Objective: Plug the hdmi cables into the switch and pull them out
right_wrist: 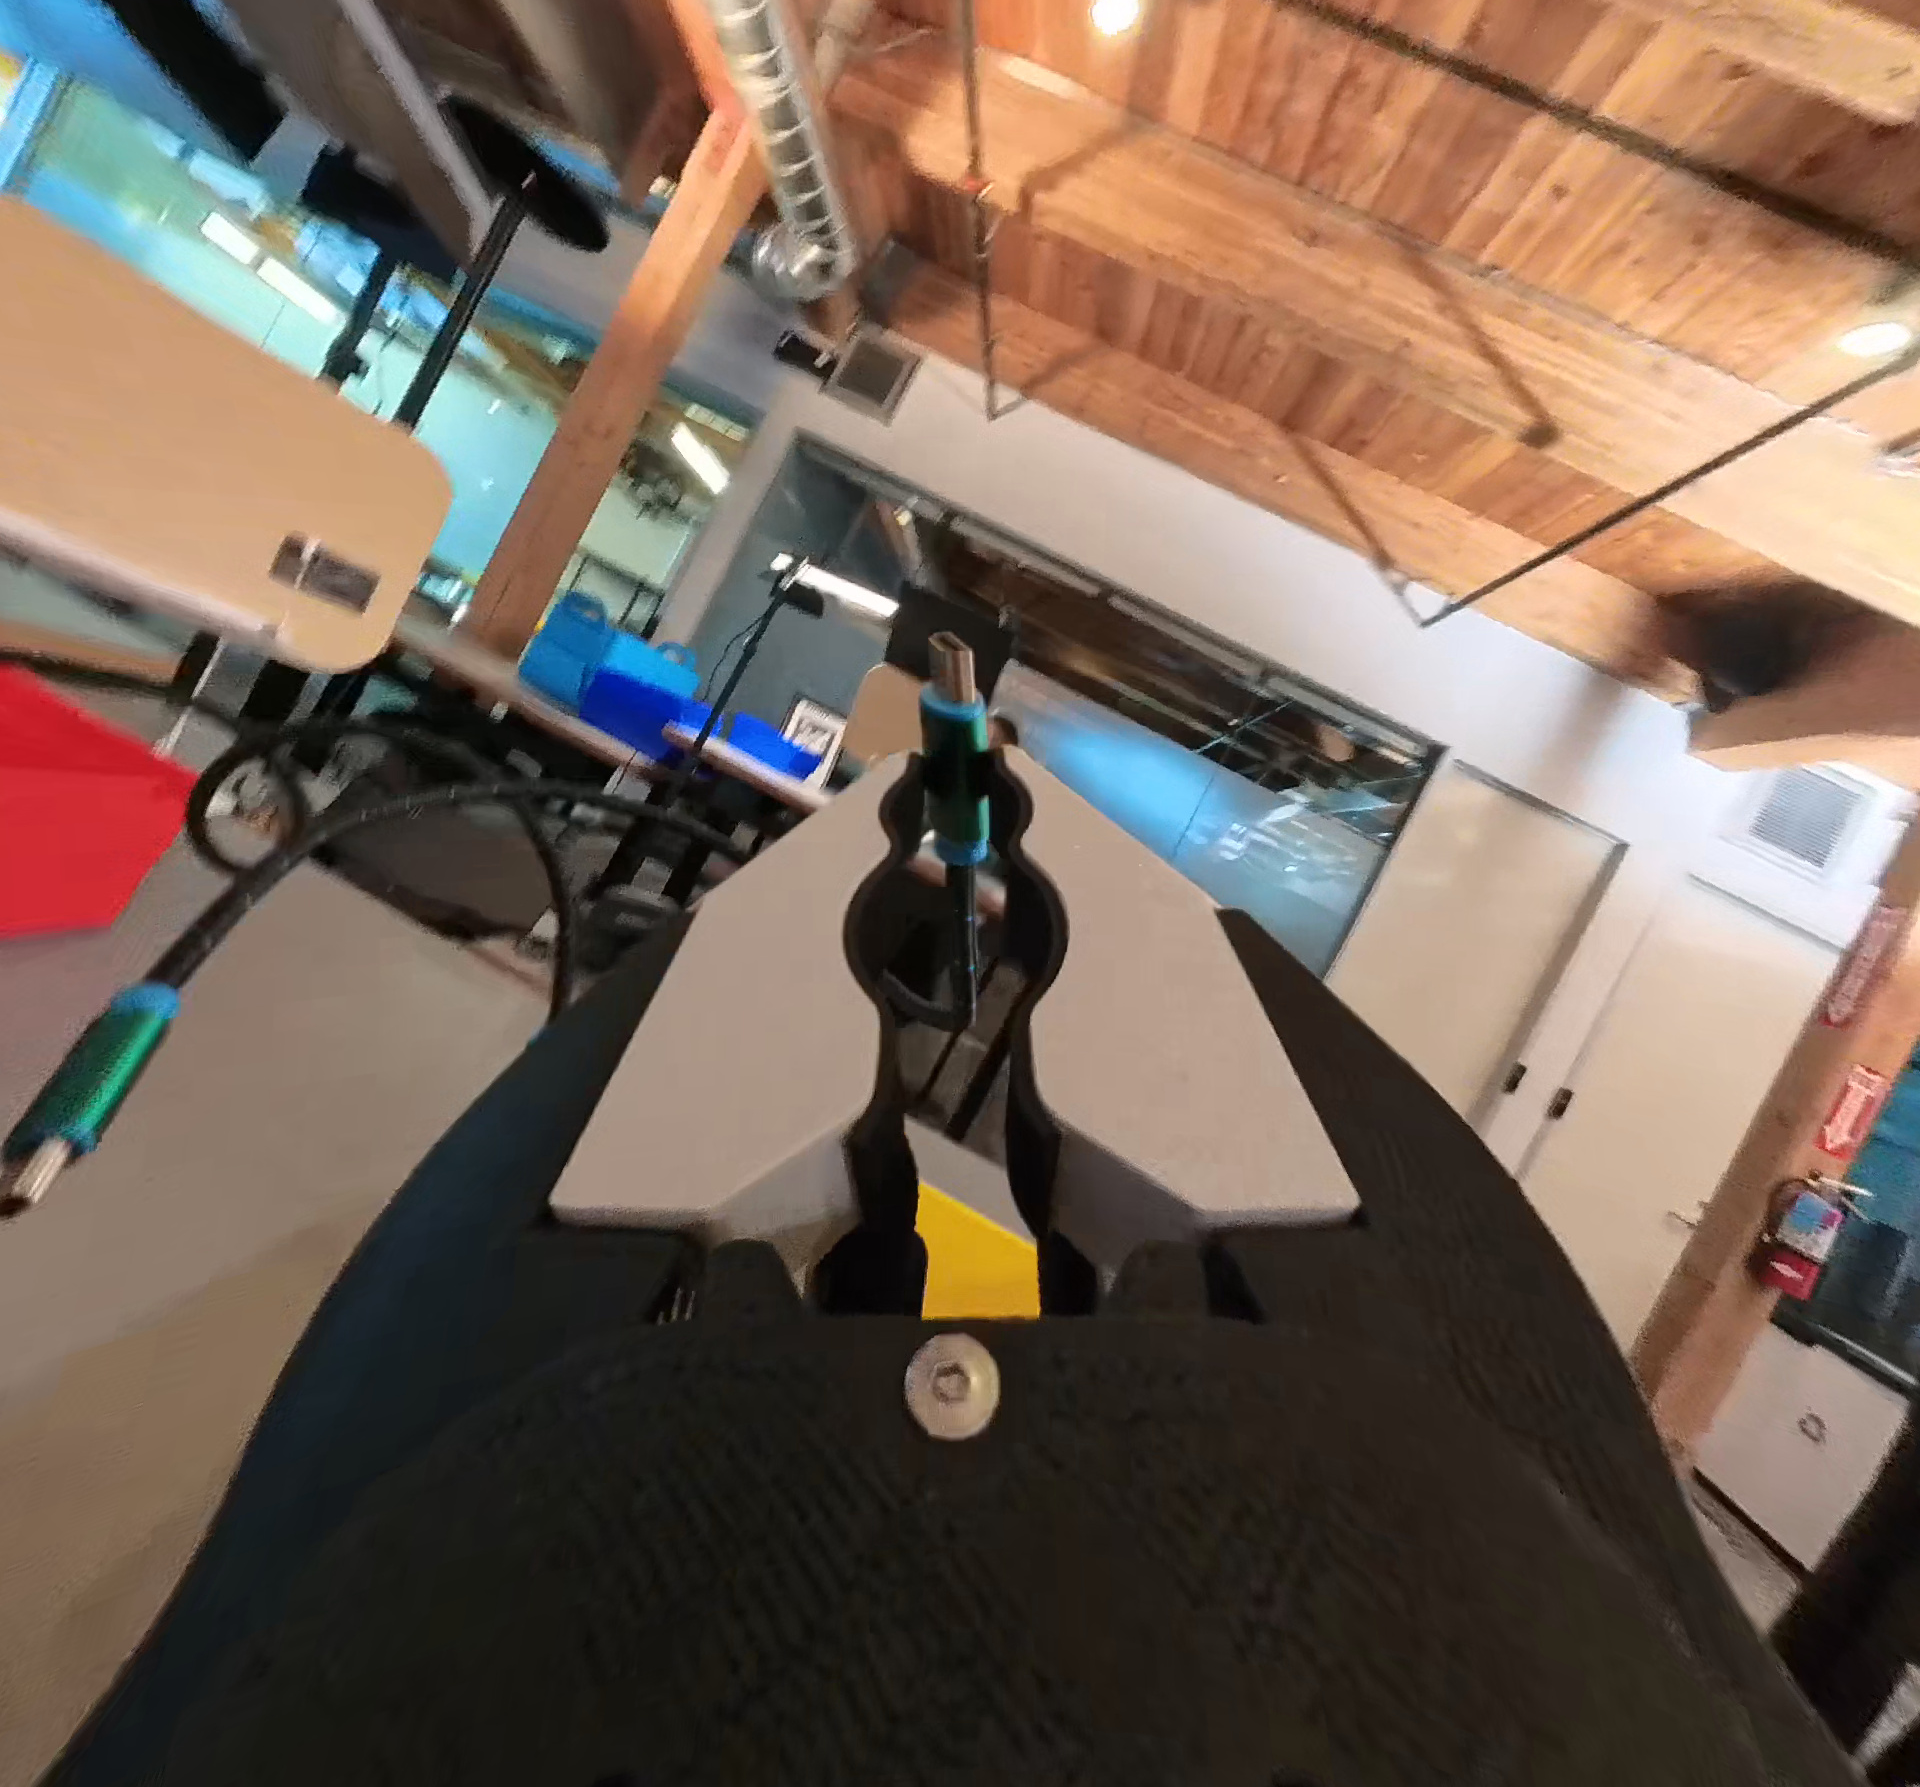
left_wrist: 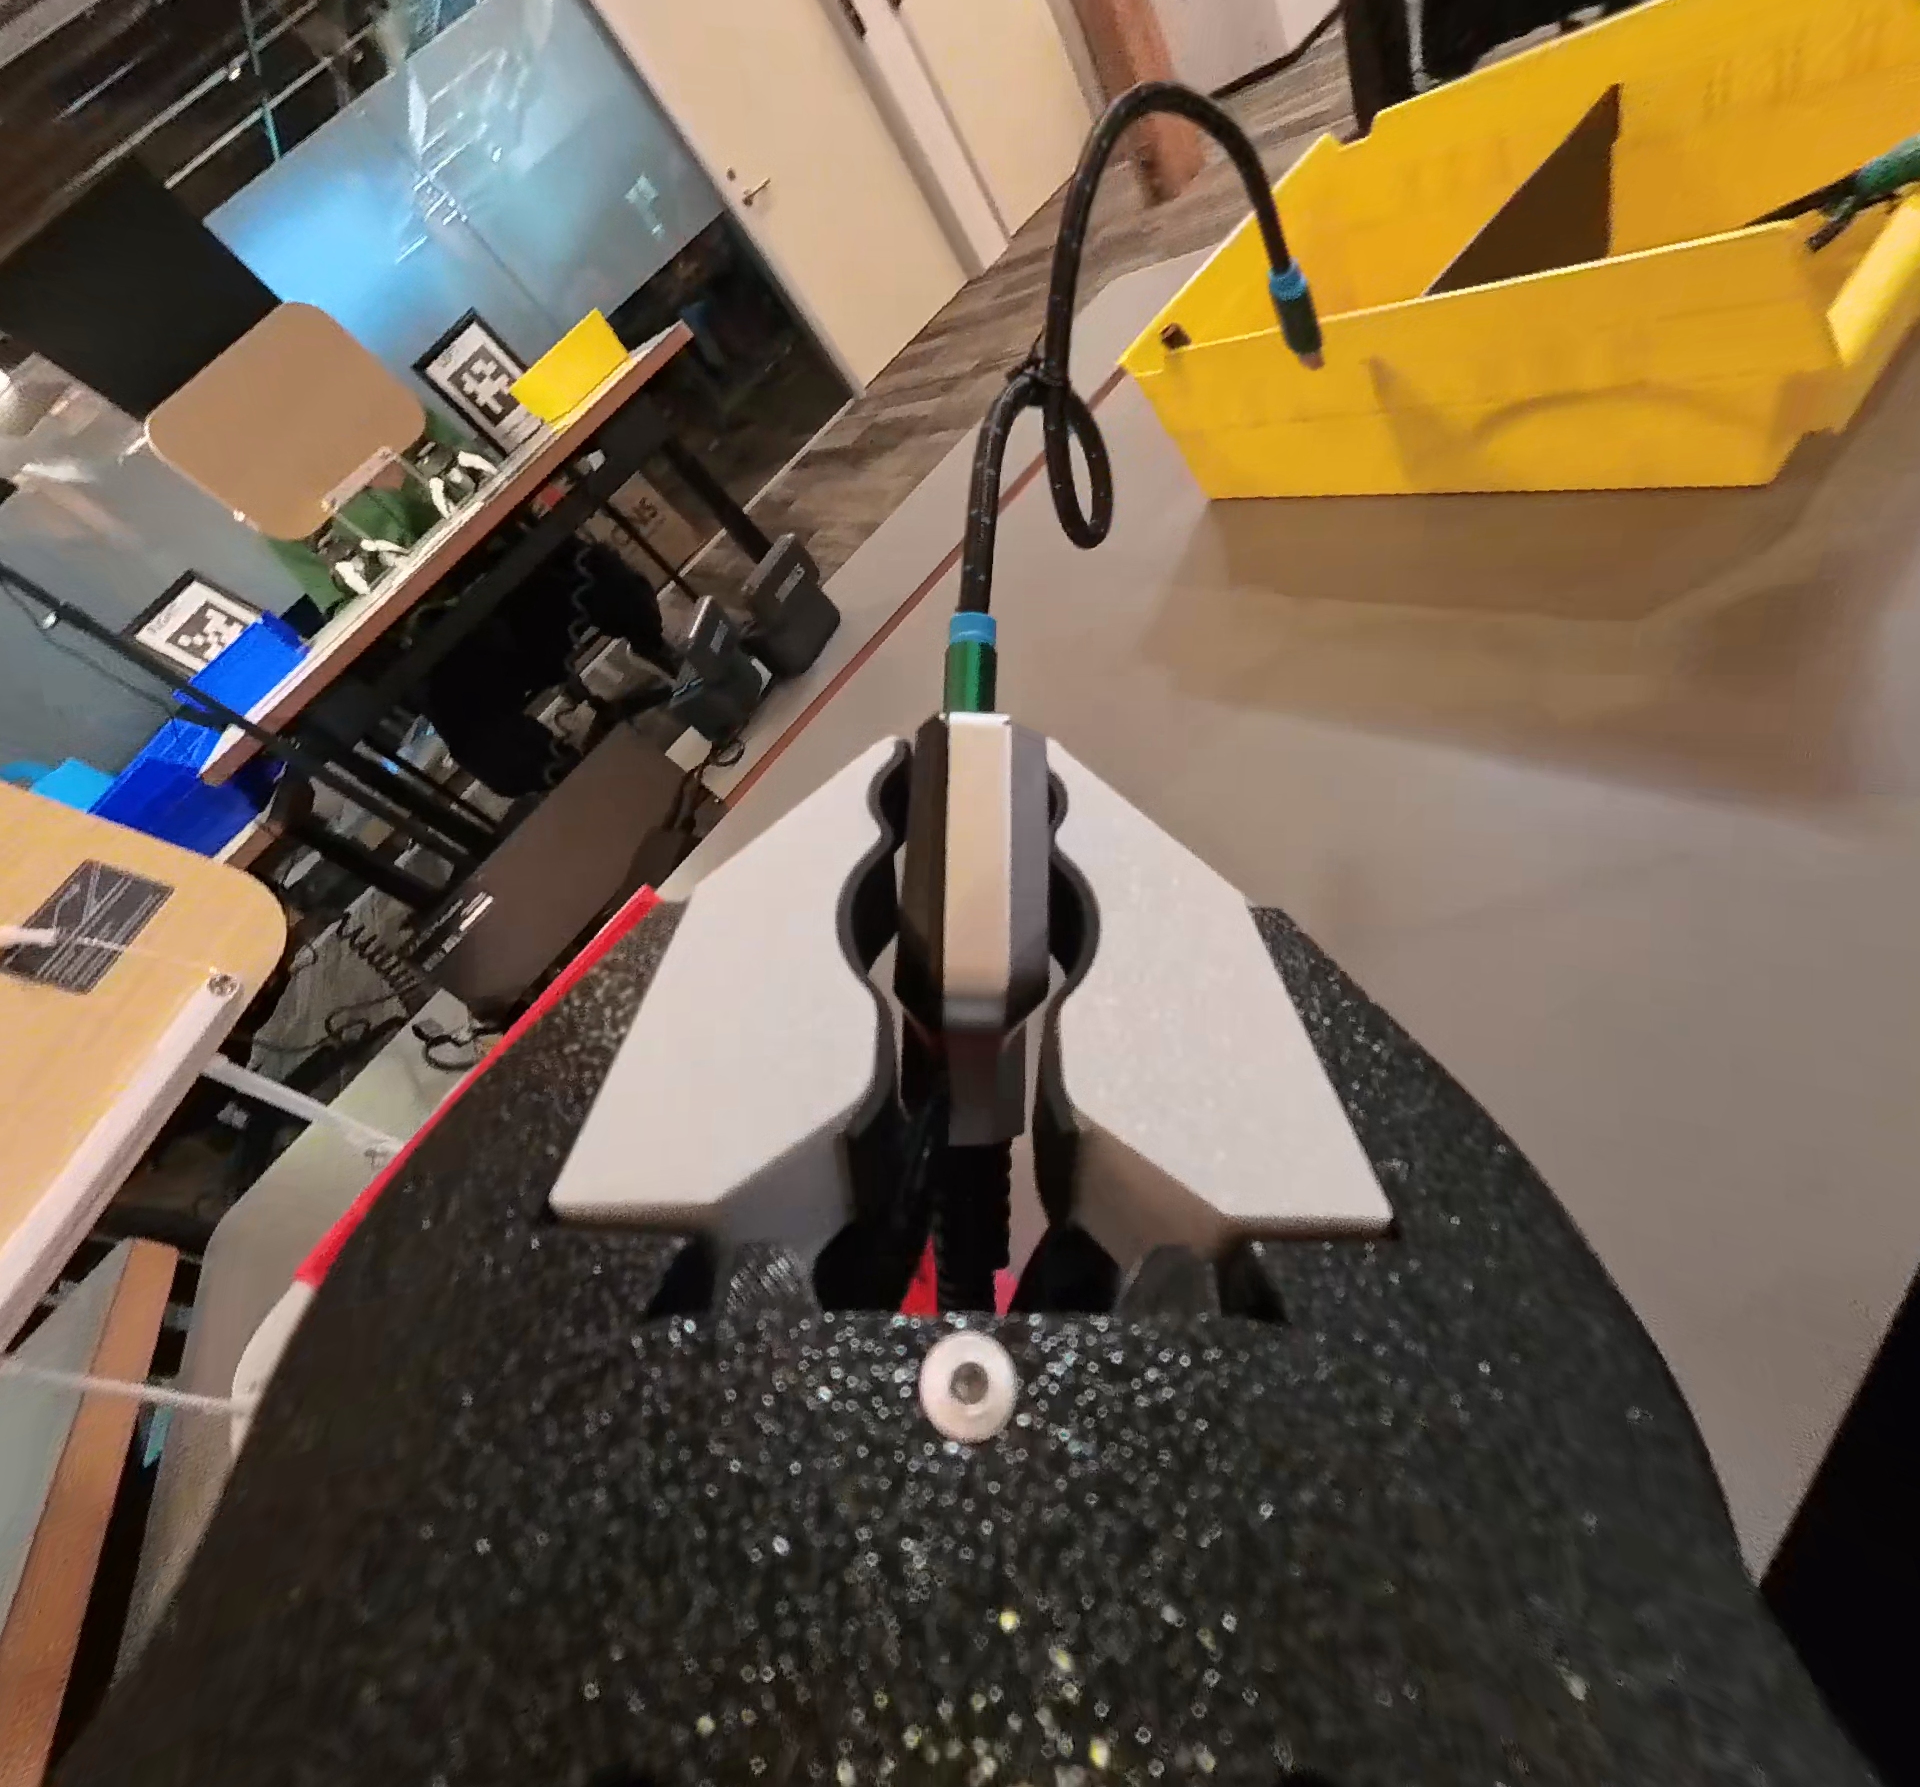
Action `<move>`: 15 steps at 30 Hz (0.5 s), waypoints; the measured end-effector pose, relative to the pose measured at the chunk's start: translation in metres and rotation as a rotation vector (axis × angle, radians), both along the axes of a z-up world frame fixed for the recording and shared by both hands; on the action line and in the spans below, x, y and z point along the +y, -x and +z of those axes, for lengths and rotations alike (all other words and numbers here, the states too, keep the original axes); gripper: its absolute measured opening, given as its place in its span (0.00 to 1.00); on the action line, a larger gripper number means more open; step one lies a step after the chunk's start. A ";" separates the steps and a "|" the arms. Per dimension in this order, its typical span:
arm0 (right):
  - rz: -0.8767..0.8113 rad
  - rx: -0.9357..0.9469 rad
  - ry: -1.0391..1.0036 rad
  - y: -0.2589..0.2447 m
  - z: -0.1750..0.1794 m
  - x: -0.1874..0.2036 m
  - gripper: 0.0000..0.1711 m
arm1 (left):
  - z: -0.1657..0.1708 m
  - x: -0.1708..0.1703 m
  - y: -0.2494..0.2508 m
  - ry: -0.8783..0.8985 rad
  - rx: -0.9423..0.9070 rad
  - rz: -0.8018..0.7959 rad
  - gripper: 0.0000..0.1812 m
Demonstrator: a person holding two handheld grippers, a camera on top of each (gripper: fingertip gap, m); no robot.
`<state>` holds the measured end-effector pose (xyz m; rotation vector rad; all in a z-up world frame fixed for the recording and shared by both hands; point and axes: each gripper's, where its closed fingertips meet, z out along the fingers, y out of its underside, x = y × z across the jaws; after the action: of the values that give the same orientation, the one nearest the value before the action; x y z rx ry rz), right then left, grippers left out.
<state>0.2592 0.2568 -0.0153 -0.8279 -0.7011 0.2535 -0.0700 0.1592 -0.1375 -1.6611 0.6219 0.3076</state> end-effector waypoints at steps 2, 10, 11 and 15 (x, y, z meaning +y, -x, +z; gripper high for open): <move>-0.008 0.080 -0.026 -0.018 0.011 -0.007 0.06 | 0.000 0.002 0.006 -0.004 -0.011 0.033 0.11; -0.418 -0.024 -0.067 -0.080 0.006 0.004 0.06 | 0.001 0.002 0.006 -0.008 -0.013 0.040 0.11; -0.471 -0.063 -0.078 -0.083 0.003 0.007 0.06 | 0.001 0.002 0.005 -0.005 -0.009 0.036 0.11; -0.603 -0.278 -0.104 -0.077 -0.018 0.024 0.06 | 0.000 0.002 -0.001 0.005 0.005 0.021 0.11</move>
<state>0.3360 0.2809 -0.0336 -0.9454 -0.6832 -0.4441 -0.0689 0.1615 -0.1376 -1.6734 0.6091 0.3254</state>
